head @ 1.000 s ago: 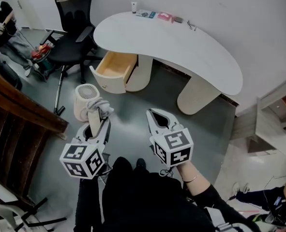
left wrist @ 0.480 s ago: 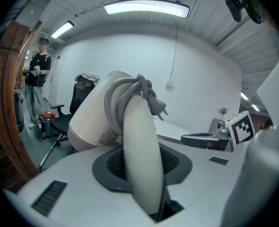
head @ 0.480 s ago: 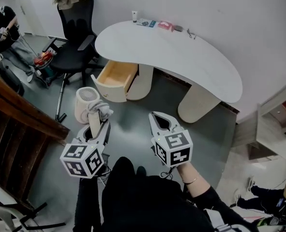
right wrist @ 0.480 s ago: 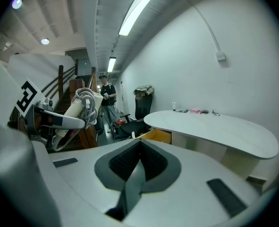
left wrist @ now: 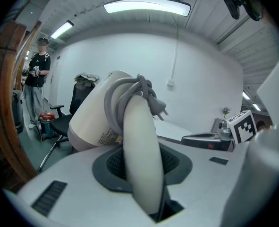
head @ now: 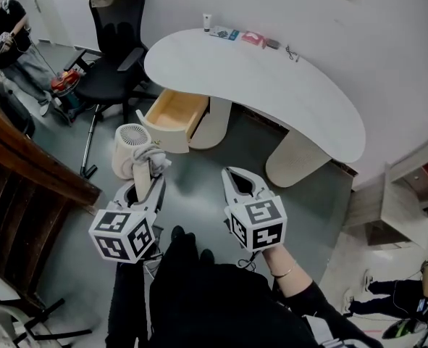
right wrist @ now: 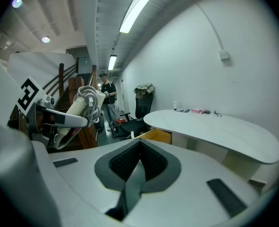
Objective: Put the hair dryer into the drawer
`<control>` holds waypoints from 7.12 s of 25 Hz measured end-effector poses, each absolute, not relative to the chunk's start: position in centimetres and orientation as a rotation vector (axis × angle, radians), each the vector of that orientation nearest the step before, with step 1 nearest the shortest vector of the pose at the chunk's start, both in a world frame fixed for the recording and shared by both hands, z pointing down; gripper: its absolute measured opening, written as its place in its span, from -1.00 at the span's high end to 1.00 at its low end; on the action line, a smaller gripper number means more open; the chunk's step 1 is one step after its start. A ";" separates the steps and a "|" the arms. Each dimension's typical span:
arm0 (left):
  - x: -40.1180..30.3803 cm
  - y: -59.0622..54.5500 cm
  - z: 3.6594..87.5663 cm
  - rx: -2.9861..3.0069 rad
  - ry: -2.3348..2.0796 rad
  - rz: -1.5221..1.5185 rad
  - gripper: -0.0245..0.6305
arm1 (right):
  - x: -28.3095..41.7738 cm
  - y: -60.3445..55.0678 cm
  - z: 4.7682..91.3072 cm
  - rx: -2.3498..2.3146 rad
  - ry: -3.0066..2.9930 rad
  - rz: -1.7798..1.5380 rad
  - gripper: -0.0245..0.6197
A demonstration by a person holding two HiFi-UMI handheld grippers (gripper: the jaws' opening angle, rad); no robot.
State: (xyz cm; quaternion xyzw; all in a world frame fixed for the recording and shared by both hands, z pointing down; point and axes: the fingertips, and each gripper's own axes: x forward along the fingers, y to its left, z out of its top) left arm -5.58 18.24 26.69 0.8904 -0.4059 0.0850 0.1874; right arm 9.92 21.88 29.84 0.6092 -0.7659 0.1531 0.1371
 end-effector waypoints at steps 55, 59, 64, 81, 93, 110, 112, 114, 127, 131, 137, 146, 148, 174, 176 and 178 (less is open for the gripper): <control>-5.8 -12.5 36.3 2.523 -0.621 0.703 0.57 | 8.2 -4.9 36.4 1.883 -1.848 0.706 0.92; -5.3 -12.6 37.9 2.501 -0.548 0.793 0.57 | 8.6 -4.8 37.2 1.894 -1.815 0.742 0.92; -4.8 -12.9 40.2 2.468 -0.472 0.913 0.57 | 8.5 -5.0 38.3 1.870 -1.797 0.768 0.92; -4.5 -12.5 48.7 2.194 -0.249 1.338 0.57 | 7.4 -8.2 43.1 1.704 -1.797 0.860 0.92; -3.0 -13.0 53.2 2.045 -0.086 1.587 0.57 | 8.0 -9.9 46.0 1.622 -1.820 0.921 0.92; -0.3 -15.0 57.9 1.920 0.046 1.791 0.57 | 8.4 -12.9 49.3 1.485 -1.826 1.012 0.92; 0.2 -15.3 58.3 1.938 0.050 1.806 0.57 | 8.3 -13.2 49.8 1.456 -1.827 1.027 0.92; 0.7 -15.6 58.6 1.957 0.049 1.806 0.57 | 8.2 -13.6 50.4 1.428 -1.829 1.036 0.92; 3.0 -16.6 61.2 2.079 0.034 1.760 0.57 | 7.3 -13.9 54.7 1.235 -1.759 1.119 0.92; 3.7 -16.7 62.2 2.139 -0.014 1.714 0.57 | 7.3 -13.8 55.4 1.213 -1.735 1.123 0.92; 4.7 -17.5 63.1 2.197 -0.065 1.673 0.57 | 7.4 -14.2 55.7 1.200 -1.718 1.121 0.92; 5.4 -18.1 63.7 2.233 -0.097 1.661 0.56 | 7.3 -14.6 56.3 1.190 -1.707 1.108 0.92; 5.5 -18.0 63.8 2.230 -0.096 1.662 0.56 | 7.4 -14.5 56.5 1.190 -1.704 1.108 0.92; 4.1 -19.2 63.9 2.213 -0.195 1.737 0.38 | 6.8 -15.3 56.5 1.207 -1.684 1.089 0.92; 4.1 -19.4 64.0 2.212 -0.216 1.745 0.38 | 6.9 -15.3 56.5 1.209 -1.685 1.088 0.92; 3.9 -19.5 64.2 2.212 -0.230 1.751 0.37 | 6.8 -15.3 56.5 1.212 -1.688 1.087 0.92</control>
